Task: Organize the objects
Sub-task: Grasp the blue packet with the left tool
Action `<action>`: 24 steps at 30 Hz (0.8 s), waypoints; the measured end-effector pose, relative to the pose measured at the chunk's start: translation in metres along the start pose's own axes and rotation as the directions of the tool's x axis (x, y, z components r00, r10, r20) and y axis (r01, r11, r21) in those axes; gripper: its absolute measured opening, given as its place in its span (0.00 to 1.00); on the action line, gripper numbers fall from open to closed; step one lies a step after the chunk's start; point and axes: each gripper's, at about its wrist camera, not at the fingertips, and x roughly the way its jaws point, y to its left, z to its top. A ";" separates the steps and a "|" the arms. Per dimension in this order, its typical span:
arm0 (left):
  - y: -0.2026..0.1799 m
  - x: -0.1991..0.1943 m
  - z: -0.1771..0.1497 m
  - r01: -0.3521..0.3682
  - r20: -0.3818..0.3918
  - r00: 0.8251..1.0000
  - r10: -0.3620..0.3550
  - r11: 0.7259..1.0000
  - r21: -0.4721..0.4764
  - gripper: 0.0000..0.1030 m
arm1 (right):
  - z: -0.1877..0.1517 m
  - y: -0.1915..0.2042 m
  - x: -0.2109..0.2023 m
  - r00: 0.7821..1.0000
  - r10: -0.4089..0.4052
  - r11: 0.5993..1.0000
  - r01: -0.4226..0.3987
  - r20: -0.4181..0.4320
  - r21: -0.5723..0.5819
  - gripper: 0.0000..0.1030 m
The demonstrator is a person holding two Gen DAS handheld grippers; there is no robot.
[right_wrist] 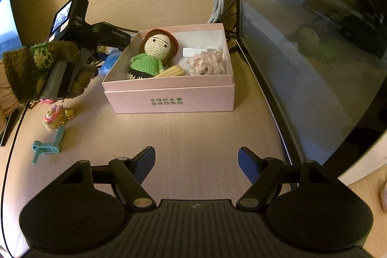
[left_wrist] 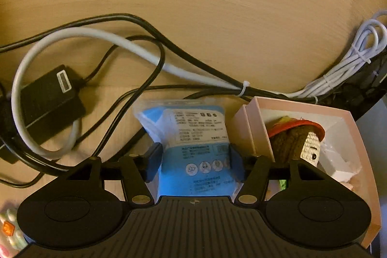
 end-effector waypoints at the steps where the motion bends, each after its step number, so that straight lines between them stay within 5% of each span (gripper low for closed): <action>1: -0.001 -0.001 -0.002 -0.003 0.003 1.000 0.003 1.000 0.013 0.56 | 0.000 0.000 0.000 1.000 0.000 1.000 0.000 -0.002 0.000 0.74; 7: 0.014 -0.033 -0.020 0.066 -0.014 0.998 -0.067 0.997 -0.048 0.53 | 0.000 0.003 0.003 1.000 0.005 1.000 -0.005 -0.008 -0.011 0.74; 14: 0.042 -0.164 -0.064 0.193 0.172 0.969 -0.174 0.976 -0.097 0.53 | 0.004 0.030 0.013 0.997 0.077 0.993 -0.078 -0.017 -0.086 0.76; 20: 0.099 -0.268 -0.121 0.043 0.273 0.962 0.010 0.982 -0.185 0.53 | 0.009 0.082 0.035 0.977 0.201 0.955 -0.211 -0.066 -0.210 0.76; 24: 0.152 -0.306 -0.170 -0.064 0.268 0.947 0.179 0.921 -0.385 0.53 | 0.010 0.129 0.047 0.952 0.286 0.903 -0.305 -0.107 -0.303 0.76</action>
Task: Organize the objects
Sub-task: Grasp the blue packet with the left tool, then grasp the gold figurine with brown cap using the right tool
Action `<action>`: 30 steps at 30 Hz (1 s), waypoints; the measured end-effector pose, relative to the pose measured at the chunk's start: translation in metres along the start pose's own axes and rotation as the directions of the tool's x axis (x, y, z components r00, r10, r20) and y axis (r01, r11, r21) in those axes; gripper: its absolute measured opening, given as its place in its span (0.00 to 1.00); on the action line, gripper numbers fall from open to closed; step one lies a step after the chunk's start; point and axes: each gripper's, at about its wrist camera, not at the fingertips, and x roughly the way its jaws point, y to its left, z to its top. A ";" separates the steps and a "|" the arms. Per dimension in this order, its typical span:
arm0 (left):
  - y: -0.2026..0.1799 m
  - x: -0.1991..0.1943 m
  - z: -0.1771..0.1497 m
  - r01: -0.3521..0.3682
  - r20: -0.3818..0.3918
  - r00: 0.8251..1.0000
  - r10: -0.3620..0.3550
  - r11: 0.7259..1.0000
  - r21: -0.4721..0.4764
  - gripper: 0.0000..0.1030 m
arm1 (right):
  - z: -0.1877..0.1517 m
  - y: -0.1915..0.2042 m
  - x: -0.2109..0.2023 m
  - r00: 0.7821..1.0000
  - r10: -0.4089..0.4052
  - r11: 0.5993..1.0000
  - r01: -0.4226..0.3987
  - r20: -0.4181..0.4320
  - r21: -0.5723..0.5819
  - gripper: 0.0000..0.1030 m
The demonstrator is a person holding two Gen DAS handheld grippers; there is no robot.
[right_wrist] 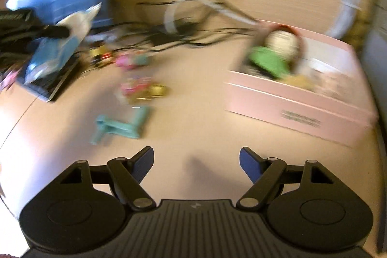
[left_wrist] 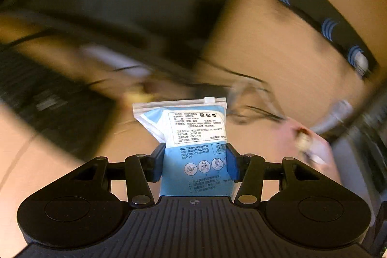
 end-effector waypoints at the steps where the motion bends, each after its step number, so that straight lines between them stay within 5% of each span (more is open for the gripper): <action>1: 0.014 -0.009 -0.006 -0.032 0.006 0.999 0.032 0.999 -0.042 0.53 | 0.004 0.010 0.005 1.000 0.023 0.999 -0.023 -0.001 -0.029 0.76; 5: 0.053 -0.038 -0.027 -0.083 -0.007 0.997 0.083 0.984 -0.157 0.53 | 0.029 0.055 0.028 0.996 0.090 0.982 -0.088 0.006 -0.164 0.76; 10: 0.075 -0.063 -0.050 -0.100 -0.035 0.995 0.096 0.981 -0.165 0.53 | 0.087 0.109 0.066 0.985 0.160 0.946 -0.133 0.068 -0.294 0.76; 15: 0.108 -0.089 -0.055 -0.099 -0.040 0.995 0.093 0.977 -0.189 0.53 | 0.143 0.164 0.127 0.975 0.189 0.965 -0.164 0.113 -0.204 0.76; 18: 0.128 -0.101 -0.053 -0.121 -0.040 0.993 0.115 0.973 -0.198 0.53 | 0.154 0.198 0.160 0.979 0.125 0.977 -0.093 0.164 -0.190 0.74; 25: 0.156 -0.109 -0.054 -0.131 -0.046 0.991 0.124 0.969 -0.209 0.53 | 0.172 0.230 0.214 0.979 0.009 0.974 0.037 0.202 -0.222 0.62; 28: 0.159 -0.101 -0.054 -0.106 -0.065 0.993 0.094 0.975 -0.198 0.53 | 0.173 0.223 0.219 0.987 0.029 0.974 0.007 0.157 -0.226 0.37; 30: 0.155 -0.092 -0.052 -0.076 -0.080 0.995 0.062 0.981 -0.181 0.53 | 0.167 0.217 0.214 0.989 0.032 0.972 0.003 0.144 -0.237 0.36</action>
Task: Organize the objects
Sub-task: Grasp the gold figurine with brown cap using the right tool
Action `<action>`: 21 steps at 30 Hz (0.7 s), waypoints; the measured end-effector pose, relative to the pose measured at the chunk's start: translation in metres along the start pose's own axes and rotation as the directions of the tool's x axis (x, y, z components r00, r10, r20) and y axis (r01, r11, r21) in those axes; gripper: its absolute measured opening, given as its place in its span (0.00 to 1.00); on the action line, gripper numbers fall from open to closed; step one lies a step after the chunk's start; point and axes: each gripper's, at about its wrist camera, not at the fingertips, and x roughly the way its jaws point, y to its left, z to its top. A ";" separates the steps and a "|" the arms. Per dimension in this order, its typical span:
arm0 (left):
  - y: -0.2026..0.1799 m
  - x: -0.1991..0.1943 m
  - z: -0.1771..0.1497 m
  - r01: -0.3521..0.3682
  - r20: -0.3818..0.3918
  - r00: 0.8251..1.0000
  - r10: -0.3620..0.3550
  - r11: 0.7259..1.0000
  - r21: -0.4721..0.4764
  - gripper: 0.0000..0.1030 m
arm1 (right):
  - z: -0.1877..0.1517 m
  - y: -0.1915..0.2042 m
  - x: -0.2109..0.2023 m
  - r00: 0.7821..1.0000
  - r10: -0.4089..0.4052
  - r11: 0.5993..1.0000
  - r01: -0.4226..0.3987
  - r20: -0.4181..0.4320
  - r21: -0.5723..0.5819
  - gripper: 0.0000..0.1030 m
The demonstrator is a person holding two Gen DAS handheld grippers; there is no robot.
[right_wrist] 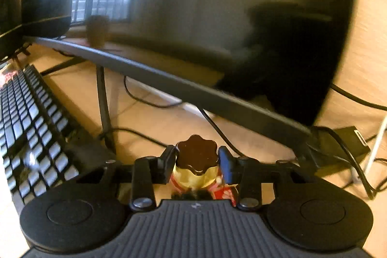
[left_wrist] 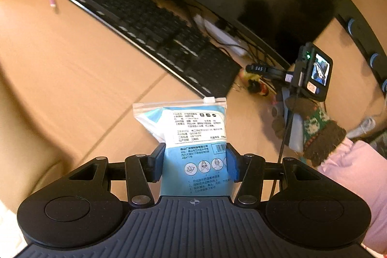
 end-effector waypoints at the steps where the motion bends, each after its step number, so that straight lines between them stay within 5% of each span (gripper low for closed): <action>1: -0.003 0.005 0.001 0.015 -0.010 1.000 -0.015 1.000 0.011 0.53 | -0.006 -0.003 -0.007 1.000 0.004 1.000 -0.005 -0.006 -0.012 0.36; 11: -0.070 0.054 -0.012 0.211 -0.157 0.970 -0.185 0.963 0.167 0.53 | -0.083 -0.053 -0.118 0.999 -0.044 0.998 0.043 -0.012 -0.042 0.36; 16: -0.118 0.075 -0.029 0.296 -0.244 0.941 -0.233 0.917 0.267 0.53 | -0.092 -0.087 -0.206 0.995 -0.059 0.996 0.053 0.083 0.069 0.36; 21: -0.175 0.093 -0.055 0.391 -0.360 0.896 -0.262 0.849 0.355 0.53 | -0.114 -0.121 -0.269 0.989 -0.129 0.984 0.119 0.066 0.132 0.36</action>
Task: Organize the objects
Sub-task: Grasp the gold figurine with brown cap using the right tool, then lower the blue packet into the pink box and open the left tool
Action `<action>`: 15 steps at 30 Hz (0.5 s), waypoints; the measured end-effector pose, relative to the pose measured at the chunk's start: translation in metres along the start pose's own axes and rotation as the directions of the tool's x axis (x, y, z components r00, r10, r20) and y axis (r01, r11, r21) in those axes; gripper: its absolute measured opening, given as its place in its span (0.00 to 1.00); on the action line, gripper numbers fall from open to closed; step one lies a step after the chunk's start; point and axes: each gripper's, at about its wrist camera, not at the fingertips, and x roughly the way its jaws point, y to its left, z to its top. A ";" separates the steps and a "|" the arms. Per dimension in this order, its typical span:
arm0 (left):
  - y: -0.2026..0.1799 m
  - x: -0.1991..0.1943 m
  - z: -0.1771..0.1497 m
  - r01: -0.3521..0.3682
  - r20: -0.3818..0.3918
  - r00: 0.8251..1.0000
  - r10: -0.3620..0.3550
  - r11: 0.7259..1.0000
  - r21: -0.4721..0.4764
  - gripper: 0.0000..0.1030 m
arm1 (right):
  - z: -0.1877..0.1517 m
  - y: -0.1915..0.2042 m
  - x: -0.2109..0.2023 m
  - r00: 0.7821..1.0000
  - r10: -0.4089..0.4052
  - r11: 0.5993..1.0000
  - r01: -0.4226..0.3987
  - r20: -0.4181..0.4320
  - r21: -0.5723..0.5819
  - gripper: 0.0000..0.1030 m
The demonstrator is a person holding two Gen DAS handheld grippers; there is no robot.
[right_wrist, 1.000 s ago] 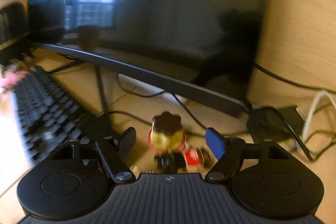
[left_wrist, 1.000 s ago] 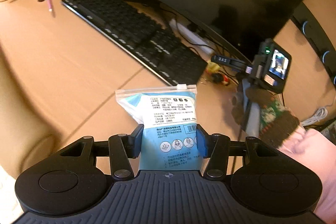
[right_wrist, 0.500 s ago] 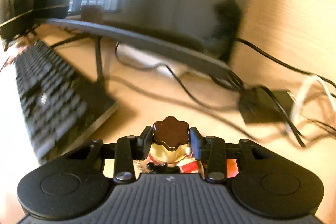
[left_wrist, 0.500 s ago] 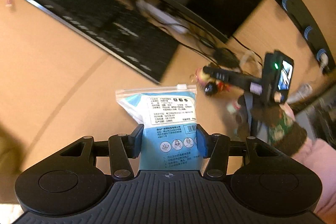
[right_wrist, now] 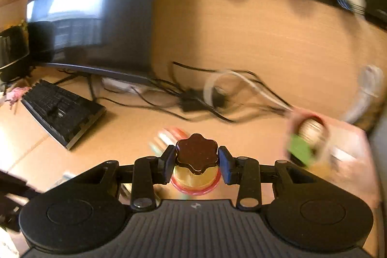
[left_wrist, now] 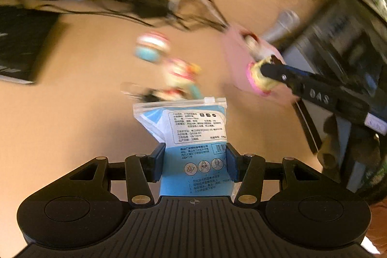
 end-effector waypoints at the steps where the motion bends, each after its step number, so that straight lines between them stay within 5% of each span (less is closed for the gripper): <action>1: -0.011 0.008 0.002 0.021 -0.019 1.000 -0.020 1.000 0.019 0.53 | -0.008 -0.011 -0.011 1.000 -0.026 1.000 0.026 -0.013 0.009 0.36; 8: -0.085 0.057 0.048 0.149 -0.052 0.988 -0.143 0.982 0.118 0.53 | -0.066 -0.079 -0.079 0.980 -0.178 0.973 0.188 -0.086 0.131 0.36; 15: -0.171 0.130 0.131 0.129 0.087 0.984 -0.154 0.962 0.240 0.53 | -0.104 -0.122 -0.100 0.972 -0.208 0.933 0.230 -0.107 0.276 0.36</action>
